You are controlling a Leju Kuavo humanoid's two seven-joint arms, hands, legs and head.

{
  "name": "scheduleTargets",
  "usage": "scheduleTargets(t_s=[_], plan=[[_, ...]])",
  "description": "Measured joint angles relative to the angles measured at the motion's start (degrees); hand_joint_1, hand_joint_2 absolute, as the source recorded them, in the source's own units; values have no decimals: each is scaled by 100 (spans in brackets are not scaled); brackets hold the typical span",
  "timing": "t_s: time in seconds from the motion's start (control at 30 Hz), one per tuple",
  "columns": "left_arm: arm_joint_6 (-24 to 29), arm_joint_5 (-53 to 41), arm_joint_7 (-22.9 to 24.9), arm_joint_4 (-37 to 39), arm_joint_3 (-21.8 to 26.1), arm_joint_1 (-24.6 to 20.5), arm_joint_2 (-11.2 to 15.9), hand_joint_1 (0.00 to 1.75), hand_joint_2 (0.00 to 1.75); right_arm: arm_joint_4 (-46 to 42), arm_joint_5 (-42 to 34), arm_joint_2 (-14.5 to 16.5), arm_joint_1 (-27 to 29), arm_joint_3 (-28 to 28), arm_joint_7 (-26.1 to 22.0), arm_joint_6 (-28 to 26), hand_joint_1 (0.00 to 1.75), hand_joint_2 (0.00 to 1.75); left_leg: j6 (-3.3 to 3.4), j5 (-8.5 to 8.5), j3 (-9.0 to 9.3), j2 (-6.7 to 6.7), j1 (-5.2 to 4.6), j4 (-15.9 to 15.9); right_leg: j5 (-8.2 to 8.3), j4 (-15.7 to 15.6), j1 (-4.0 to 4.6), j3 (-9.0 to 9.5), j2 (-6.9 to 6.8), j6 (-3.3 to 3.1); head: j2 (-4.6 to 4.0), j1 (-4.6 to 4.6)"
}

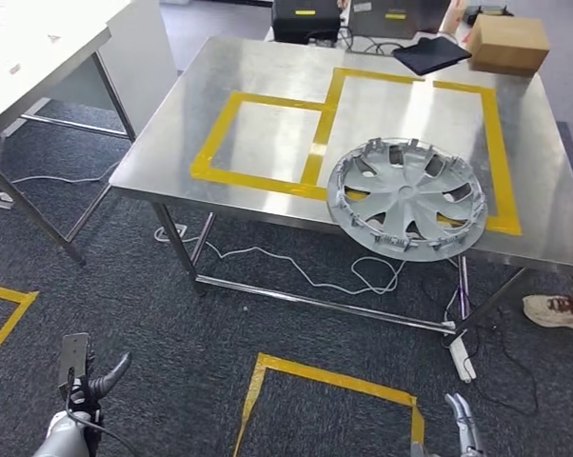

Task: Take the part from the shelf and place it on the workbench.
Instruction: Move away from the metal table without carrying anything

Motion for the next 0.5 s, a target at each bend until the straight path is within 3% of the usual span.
scheduleTargets(t_s=[0.03, 0.07, 0.1, 0.13, 0.2, 0.23, 0.27, 0.3, 0.33, 0.37, 0.43, 0.5], plan=[[-8, -10, -3, 4, 0, 9, 3, 0, 0, -1, -15, 0, 12, -3, -14, -1, 0, 0, -30, 48, -6, -9, 9, -19, 46, 7, -2, -51, -29, -50, 0, 8], [-16, -24, -5, 9, -1, 25, 5, 0, 0, -1, -26, 0, 26, -6, -26, -1, 0, 0, -63, -9, -31, -14, 16, 6, 102, 7, -6, -99, -53, -105, 0, 4], [-21, -34, -9, 14, -1, 40, 6, 0, 0, -1, -33, 0, 46, -10, -34, -1, 0, 0, -96, -191, -79, -16, 21, 127, 171, -1, -18, -161, -82, -152, -1, -14], [-27, -42, -13, 19, -1, 53, 7, 0, 0, -2, -35, 1, 65, -14, -40, -1, 0, 0, -126, -481, -148, -15, 28, 366, 245, -7, -28, -233, -111, -186, -1, -33], [-37, -49, -20, 22, -1, 62, 7, 0, 0, -1, -35, 3, 91, -21, -50, -1, 0, 0, -179, -1102, -304, -11, 35, 1112, 387, 0, -27, -371, -160, -212, -1, -65], [-44, -56, -20, 24, -1, 64, 7, 0, 0, -1, -37, 4, 94, -26, -53, -1, 0, 0, -196, -1236, -343, -10, 39, 1445, 454, 8, -27, -445, -189, -210, -1, -66], [-56, -71, -19, 26, -1, 66, 6, 0, 0, 0, -39, 4, 93, -31, -57, 0, 0, 0, -208, -1224, -309, -7, 43, 1630, 518, 19, -27, -521, -224, -205, -1, -66], [-73, -90, -16, 28, -1, 67, 6, 0, 0, 1, -42, 4, 92, -37, -59, -1, 0, 0, -216, -1110, -176, 5, 50, 1604, 575, 34, -29, -610, -265, -194, -1, -68], [-93, -119, -13, 29, -1, 64, 7, 0, 0, 1, -44, 5, 92, -43, -61, -1, 0, 0, -222, -967, 57, 39, 58, 1375, 622, 53, -31, -689, -310, -178, -1, -69], [-121, -157, -9, 29, -4, 56, 5, 0, 0, 0, -45, 5, 94, -48, -62, 0, 0, 0, -228, -876, 379, 135, 63, 998, 658, 78, -27, -754, -356, -156, -1, -75], [-191, -252, 4, 30, -22, 23, 0, 0, 0, -1, -39, 7, 110, -59, -69, -2, 0, 0, -187, -894, 913, 315, 50, 242, 697, 152, -6, -845, -460, -100, -1, -89], [-343, -344, 9, 33, -67, 21, -3, 0, 0, -4, -23, 7, 122, -69, -97, -3, 0, 0, -80, -964, 1035, 320, 21, -54, 735, 191, 5, -885, -581, -35, 0, -93]])
